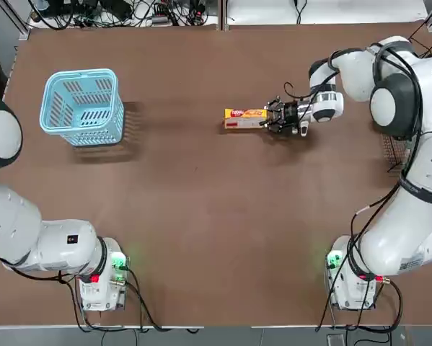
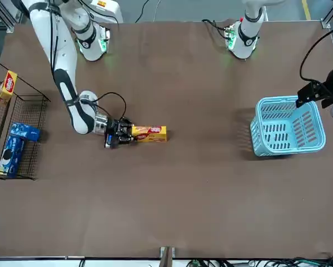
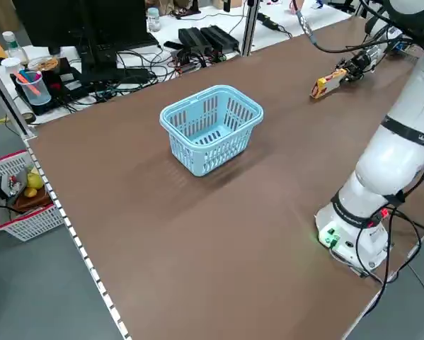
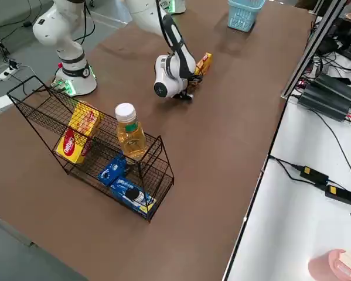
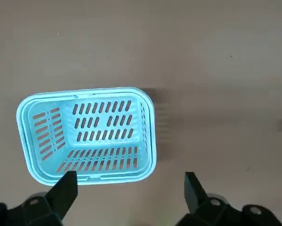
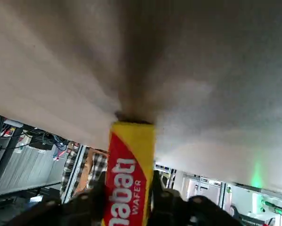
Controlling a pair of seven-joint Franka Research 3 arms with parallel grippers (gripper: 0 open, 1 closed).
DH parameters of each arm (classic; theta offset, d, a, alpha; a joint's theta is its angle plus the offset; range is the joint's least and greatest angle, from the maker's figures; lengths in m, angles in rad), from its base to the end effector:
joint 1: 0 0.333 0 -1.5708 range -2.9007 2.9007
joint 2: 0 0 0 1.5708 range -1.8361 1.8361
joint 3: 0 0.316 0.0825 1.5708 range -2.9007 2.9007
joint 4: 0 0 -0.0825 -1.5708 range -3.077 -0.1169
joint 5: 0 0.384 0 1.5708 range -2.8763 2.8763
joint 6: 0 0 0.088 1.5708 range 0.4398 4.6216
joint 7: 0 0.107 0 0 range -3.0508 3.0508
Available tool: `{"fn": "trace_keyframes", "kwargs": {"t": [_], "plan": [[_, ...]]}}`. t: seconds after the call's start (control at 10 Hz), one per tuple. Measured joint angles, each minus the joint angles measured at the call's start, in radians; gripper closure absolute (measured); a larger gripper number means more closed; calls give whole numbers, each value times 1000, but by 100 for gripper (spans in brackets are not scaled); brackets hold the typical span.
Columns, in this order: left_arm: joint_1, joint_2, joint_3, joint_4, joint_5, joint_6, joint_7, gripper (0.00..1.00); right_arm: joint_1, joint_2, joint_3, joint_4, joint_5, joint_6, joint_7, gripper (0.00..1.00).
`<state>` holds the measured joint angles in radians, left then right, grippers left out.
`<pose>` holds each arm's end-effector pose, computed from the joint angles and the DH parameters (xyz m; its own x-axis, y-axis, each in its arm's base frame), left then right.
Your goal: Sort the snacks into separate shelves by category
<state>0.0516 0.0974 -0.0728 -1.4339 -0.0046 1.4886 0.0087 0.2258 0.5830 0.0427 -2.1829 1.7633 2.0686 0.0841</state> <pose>0.5765 -0.0105 0.6266 0.9986 -0.0302 -0.0423 -0.0297 -0.9995 0.0120 0.4848 0.1880 0.1101 0.2660 -0.3741 -0.8884 -0.9593 -0.0116 -0.2823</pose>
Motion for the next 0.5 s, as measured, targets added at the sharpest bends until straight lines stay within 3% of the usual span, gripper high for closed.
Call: {"fn": "trace_keyframes", "kwargs": {"t": [0.3, 0.5], "plan": [[0, 0, 0, 0, 0, 1, 0, 0, 0, -3, -1, 7, -12, 2, -16, 68], [0, 0, 0, 0, 0, 1, 0, 0, -3, -38, -12, 27, -107, 5, -14, 68]]}}
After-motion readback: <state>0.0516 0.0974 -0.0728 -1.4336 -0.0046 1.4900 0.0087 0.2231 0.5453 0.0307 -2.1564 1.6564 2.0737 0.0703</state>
